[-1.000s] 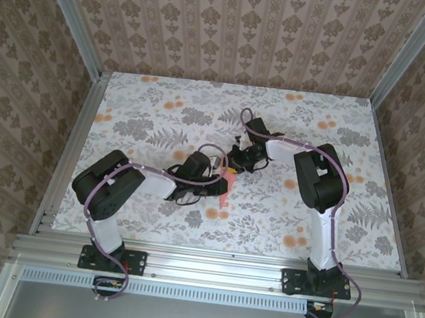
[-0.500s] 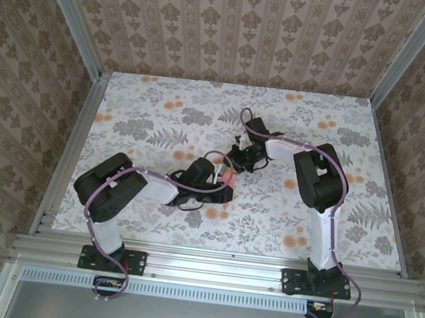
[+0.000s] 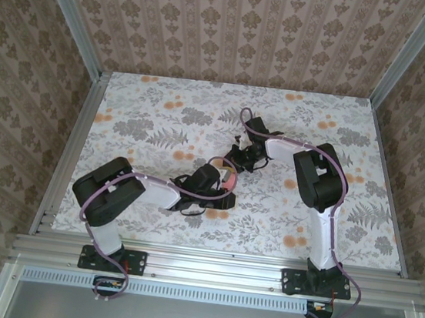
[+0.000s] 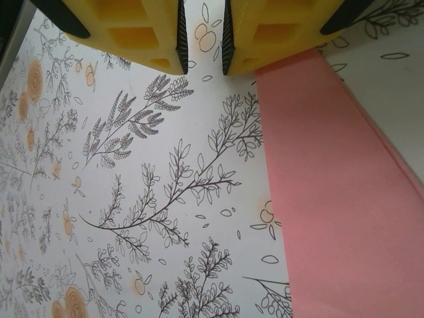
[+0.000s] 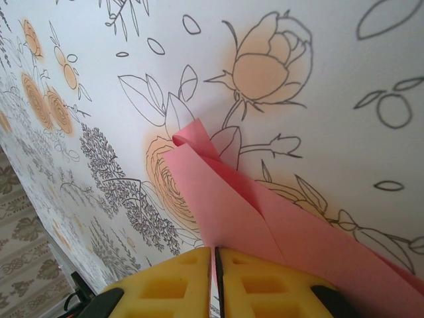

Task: Fold a paper plane with a square sheet of paper (pick it up from the middle)
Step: Fold the wing for the fifth time at the center of the table.

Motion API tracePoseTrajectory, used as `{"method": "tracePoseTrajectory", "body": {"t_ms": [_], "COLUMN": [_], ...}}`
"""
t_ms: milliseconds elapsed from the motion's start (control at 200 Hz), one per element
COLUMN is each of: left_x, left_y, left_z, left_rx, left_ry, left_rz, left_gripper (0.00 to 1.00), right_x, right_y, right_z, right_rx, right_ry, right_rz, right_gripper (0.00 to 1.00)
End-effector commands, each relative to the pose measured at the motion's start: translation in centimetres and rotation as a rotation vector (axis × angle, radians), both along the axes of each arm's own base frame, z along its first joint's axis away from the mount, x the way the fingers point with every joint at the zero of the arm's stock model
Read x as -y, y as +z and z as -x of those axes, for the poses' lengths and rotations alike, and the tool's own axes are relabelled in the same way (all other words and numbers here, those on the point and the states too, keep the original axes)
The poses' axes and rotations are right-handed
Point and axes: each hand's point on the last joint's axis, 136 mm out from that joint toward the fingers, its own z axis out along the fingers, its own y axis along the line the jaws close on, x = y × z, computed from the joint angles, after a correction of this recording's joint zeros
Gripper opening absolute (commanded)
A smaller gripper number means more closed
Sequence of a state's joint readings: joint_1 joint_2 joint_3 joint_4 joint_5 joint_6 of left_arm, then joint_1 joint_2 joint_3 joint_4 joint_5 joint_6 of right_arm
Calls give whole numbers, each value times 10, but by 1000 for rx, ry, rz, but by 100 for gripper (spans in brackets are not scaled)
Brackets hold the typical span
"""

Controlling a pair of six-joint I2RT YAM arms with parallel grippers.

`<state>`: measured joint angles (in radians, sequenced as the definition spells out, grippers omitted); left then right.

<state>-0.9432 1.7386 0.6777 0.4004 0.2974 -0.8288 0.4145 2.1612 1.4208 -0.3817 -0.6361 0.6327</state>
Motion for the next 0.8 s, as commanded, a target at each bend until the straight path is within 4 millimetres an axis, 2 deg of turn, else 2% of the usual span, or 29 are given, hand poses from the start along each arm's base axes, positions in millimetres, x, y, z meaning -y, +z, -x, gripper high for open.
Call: {"method": "tracePoseTrajectory", "body": {"t_ms": [0, 415, 795], "left_x": [-15, -18, -18], "left_y": [-29, -37, -29], "left_z": [49, 77, 79], "left_rx": [-138, -178, -164], "left_ry": [-108, -151, -156], "left_rz": [-128, -155, -131], "left_gripper": [23, 23, 22], "right_x": [23, 24, 28], "right_y": [-47, -50, -50], "right_z": [9, 8, 5], "right_rx": [-74, -76, -86], "right_ry": [-52, -52, -72], "right_rz": [162, 171, 191], "right_gripper": [13, 13, 13]}}
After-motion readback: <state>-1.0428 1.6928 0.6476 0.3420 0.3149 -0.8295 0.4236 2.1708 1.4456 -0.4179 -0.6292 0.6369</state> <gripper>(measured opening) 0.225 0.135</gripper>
